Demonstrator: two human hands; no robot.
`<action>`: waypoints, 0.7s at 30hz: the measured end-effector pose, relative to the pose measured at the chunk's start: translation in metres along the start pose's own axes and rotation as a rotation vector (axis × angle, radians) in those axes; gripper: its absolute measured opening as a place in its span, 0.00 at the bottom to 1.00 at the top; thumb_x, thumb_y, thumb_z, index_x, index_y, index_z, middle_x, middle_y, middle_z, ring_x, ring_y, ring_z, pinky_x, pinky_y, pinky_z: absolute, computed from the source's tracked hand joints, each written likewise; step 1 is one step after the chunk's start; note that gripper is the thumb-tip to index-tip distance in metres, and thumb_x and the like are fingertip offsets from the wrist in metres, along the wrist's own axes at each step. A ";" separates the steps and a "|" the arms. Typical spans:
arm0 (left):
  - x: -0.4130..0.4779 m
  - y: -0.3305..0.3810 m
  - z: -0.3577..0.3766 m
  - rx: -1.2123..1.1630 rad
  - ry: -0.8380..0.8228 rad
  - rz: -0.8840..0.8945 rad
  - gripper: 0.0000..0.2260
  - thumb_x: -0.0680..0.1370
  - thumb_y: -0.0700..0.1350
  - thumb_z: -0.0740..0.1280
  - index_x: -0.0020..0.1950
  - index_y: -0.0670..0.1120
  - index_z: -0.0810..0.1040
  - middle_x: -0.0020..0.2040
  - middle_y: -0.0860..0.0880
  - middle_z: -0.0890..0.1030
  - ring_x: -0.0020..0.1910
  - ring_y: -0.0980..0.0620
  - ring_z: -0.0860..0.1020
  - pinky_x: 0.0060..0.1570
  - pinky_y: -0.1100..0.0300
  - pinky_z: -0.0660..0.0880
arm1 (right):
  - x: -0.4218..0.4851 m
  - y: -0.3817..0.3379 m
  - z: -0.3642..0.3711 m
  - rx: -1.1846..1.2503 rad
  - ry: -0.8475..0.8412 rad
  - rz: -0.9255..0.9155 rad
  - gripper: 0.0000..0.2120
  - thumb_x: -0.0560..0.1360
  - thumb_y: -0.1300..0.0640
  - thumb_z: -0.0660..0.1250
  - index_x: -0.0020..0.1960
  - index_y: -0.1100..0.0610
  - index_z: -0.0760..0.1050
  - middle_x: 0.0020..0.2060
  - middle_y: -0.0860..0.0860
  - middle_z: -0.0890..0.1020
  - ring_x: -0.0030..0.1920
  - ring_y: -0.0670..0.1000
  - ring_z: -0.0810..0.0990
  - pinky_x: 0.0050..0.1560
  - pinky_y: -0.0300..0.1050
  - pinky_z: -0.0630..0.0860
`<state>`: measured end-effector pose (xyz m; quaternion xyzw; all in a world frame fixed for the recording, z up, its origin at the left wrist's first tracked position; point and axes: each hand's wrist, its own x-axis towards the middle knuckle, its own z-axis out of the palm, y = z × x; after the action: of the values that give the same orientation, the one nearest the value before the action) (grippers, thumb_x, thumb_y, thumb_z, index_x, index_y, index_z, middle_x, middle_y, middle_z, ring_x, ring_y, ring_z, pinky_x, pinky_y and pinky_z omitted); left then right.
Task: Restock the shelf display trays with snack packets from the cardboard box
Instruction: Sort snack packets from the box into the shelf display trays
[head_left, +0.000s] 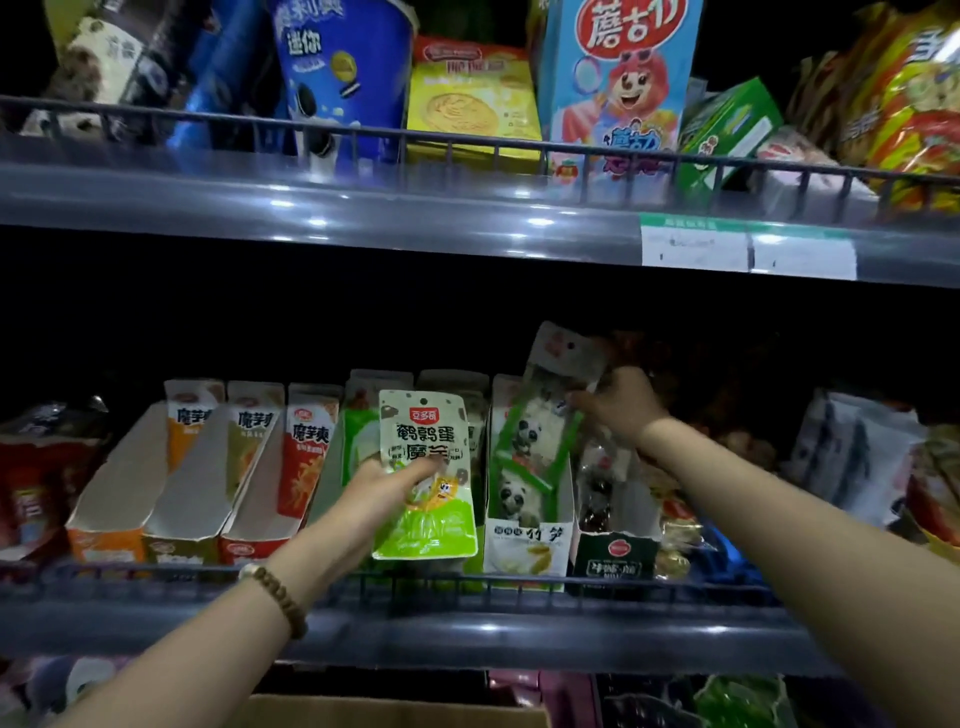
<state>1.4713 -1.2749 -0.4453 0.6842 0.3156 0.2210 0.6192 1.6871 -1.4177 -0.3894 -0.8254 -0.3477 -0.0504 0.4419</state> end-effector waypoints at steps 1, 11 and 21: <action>0.003 -0.001 0.000 -0.006 -0.017 0.004 0.39 0.70 0.56 0.70 0.72 0.36 0.60 0.69 0.37 0.68 0.67 0.41 0.68 0.67 0.48 0.63 | -0.001 -0.002 0.008 -0.065 -0.046 -0.022 0.03 0.73 0.61 0.70 0.41 0.58 0.77 0.34 0.51 0.78 0.34 0.47 0.77 0.35 0.39 0.71; 0.002 -0.013 -0.004 0.025 -0.084 0.075 0.54 0.53 0.70 0.74 0.71 0.42 0.66 0.68 0.42 0.73 0.66 0.44 0.71 0.68 0.47 0.66 | -0.015 0.014 0.044 -0.582 -0.036 -0.141 0.24 0.72 0.49 0.70 0.64 0.54 0.68 0.59 0.53 0.75 0.61 0.56 0.70 0.60 0.47 0.65; -0.015 -0.005 -0.018 -0.031 -0.056 0.239 0.12 0.69 0.44 0.75 0.50 0.46 0.79 0.45 0.52 0.84 0.42 0.59 0.82 0.43 0.67 0.77 | -0.046 -0.090 0.038 0.325 -0.528 -0.054 0.16 0.74 0.59 0.69 0.61 0.58 0.73 0.47 0.51 0.82 0.39 0.41 0.81 0.37 0.31 0.75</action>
<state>1.4473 -1.2724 -0.4466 0.7133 0.2109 0.2789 0.6074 1.5882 -1.3802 -0.3680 -0.7190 -0.4759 0.2104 0.4609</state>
